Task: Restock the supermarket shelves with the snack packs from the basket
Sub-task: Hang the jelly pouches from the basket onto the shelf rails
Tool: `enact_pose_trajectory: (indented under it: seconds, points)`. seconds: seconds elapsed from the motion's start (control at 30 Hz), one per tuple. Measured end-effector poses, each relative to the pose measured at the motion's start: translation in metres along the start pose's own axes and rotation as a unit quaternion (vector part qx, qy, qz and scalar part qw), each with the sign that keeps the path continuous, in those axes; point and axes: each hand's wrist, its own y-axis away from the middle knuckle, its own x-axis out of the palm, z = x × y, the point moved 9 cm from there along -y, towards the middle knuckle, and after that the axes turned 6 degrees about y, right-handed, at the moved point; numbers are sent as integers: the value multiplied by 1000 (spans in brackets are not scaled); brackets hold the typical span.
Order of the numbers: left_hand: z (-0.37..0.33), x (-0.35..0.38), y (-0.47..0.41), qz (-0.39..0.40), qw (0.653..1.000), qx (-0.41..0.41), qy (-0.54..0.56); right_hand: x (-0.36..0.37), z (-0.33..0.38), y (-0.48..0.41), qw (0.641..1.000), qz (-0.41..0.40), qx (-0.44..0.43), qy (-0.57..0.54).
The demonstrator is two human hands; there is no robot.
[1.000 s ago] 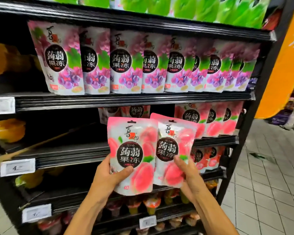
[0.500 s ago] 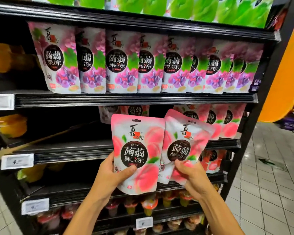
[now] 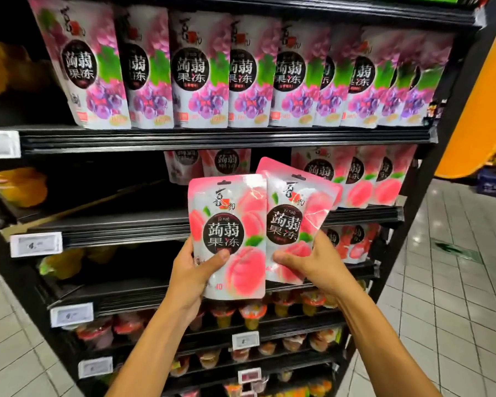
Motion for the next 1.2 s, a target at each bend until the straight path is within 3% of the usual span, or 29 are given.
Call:
enact_pose_trajectory:
  seconds: [0.07, 0.2, 0.33, 0.57, 0.9, 1.2]
  points:
    - [1, -2, 1, -10, 1000, 0, 8, -1, 2, 0, 1000, 8, 2, -12]
    - [-6, 1, 0, 14, 1000, 15, -9, 9, -10, 3, 982, -10, 40, -185]
    - [-7, -3, 2, 41, 998, 8, -41, 2, -11, 3, 983, -68, 12, -168]
    - [-14, -17, 1, -28, 998, 49, -34, -21, -17, -3, 988, -142, 9, -55]
    - [-11, -18, -10, -44, 996, 51, -66, -48, -32, -39, 981, -184, 58, -1]
    - [-5, -25, -22, -73, 993, 59, -66, -54, -14, -94, 981, -190, 35, -11]
